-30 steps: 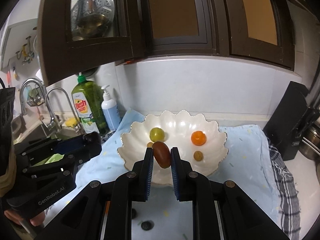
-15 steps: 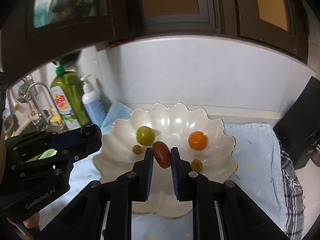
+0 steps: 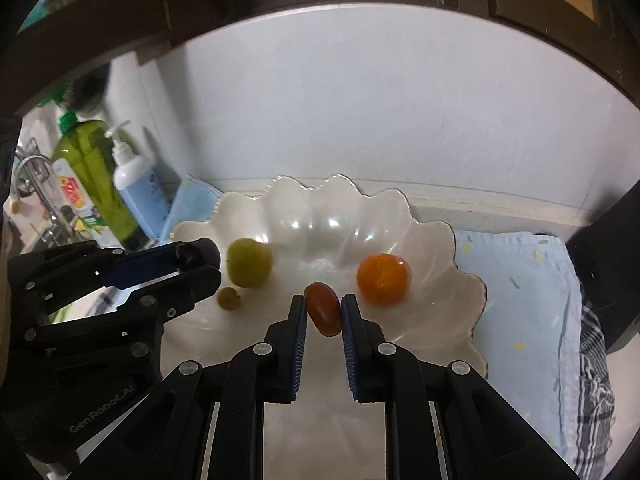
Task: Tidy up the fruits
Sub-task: 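Carry the dark plum and the reddish-brown date over the white bowl, then open both tools to drop the plum and date into the bowl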
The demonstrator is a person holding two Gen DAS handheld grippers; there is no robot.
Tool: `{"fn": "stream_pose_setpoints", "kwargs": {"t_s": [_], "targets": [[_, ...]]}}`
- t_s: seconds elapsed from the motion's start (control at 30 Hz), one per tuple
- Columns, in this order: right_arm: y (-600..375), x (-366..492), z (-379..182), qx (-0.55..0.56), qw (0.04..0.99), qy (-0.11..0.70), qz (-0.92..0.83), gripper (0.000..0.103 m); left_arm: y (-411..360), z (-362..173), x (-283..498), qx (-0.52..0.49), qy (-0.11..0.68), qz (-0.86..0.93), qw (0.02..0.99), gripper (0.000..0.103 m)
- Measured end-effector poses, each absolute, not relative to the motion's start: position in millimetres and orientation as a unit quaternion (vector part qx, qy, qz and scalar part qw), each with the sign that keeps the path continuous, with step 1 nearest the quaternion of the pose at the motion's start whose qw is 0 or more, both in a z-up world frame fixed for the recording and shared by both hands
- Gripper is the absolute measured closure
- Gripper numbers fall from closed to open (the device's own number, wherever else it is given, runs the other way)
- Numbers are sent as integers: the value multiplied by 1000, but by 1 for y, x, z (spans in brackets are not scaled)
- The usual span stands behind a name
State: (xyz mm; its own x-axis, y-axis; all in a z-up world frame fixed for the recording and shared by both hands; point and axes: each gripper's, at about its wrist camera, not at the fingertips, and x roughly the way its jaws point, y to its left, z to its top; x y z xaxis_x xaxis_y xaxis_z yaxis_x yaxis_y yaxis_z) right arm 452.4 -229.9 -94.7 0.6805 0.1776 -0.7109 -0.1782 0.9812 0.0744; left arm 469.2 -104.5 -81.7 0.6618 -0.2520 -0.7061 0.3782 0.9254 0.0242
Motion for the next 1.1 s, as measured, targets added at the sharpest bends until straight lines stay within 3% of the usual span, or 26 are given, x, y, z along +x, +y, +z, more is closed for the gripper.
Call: {"fn": "stream_pose_setpoints", "kwargs": {"t_s": [0.47,0.6,0.67,1.1], "targets": [[-236,485,-115,-2,898,433,82,83,-118,-104,510,85,440,-179,876,76],[-237,484,-114,-13,899,433,65,66,-114,-103,510,90,436,-161,881,59],[-237,482,-113,-21,900,431,61,64,-111,-101,509,90,434,-154,883,50],[-238,458,-93,-36,912,406,32,42,-98,-77,481,111,396,-125,903,27]]}}
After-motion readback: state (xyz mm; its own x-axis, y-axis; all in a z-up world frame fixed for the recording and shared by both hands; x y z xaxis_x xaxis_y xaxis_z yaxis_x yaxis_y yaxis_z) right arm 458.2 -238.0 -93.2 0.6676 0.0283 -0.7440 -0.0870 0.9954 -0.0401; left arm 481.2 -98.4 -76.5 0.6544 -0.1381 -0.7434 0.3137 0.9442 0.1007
